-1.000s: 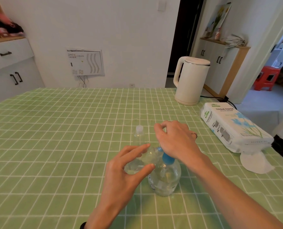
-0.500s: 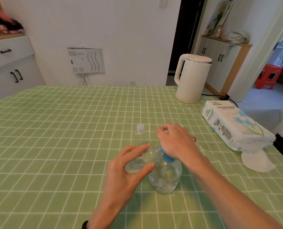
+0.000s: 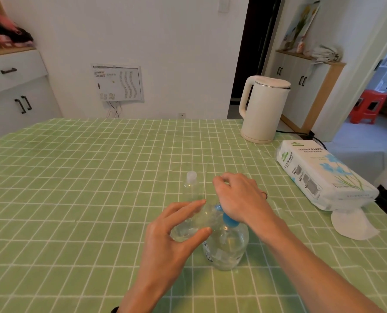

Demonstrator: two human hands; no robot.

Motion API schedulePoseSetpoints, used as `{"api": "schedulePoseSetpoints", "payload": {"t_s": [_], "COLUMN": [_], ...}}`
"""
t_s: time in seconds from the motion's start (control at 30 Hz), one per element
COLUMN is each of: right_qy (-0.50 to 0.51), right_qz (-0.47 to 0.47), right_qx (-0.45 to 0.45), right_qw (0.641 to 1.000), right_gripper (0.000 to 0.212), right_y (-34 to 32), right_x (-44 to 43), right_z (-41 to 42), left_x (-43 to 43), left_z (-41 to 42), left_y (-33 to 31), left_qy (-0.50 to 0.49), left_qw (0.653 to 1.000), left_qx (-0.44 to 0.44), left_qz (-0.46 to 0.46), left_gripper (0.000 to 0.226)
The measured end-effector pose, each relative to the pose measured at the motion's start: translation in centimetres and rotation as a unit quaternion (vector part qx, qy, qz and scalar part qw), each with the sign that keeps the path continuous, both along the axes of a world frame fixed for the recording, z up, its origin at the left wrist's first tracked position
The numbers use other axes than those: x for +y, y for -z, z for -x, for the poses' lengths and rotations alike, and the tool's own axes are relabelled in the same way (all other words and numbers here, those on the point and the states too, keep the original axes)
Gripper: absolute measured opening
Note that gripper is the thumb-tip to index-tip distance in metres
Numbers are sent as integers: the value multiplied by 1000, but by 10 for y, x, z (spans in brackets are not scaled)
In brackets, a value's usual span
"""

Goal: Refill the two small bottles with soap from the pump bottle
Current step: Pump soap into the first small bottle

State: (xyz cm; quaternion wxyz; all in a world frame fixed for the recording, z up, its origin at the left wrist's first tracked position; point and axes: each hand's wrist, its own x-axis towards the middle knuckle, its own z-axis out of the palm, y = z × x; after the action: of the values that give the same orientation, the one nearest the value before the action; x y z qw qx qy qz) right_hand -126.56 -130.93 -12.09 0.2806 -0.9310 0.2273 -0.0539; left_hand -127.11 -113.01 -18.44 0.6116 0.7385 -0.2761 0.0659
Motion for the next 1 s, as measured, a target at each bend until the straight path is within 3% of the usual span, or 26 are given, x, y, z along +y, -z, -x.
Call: {"api": "schedulePoseSetpoints", "payload": {"t_s": [0.37, 0.7, 1.0], "right_qy": [2, -6, 1], "right_qz": [35, -24, 14], "right_qx": [-32, -8, -16], "right_qw": [999, 1000, 1000], "right_gripper": [52, 45, 52], "right_y": [-12, -4, -15], "right_x": [5, 2, 5], "right_z": [4, 2, 8], "left_x": [1, -1, 1], "left_z": [2, -1, 1], "left_y": [-5, 0, -2], "left_qy": [5, 1, 6], "left_qw": [1000, 1000, 1000], "left_qx": [-3, -3, -9], "left_qz": [14, 7, 7], "left_gripper": [51, 54, 55]}}
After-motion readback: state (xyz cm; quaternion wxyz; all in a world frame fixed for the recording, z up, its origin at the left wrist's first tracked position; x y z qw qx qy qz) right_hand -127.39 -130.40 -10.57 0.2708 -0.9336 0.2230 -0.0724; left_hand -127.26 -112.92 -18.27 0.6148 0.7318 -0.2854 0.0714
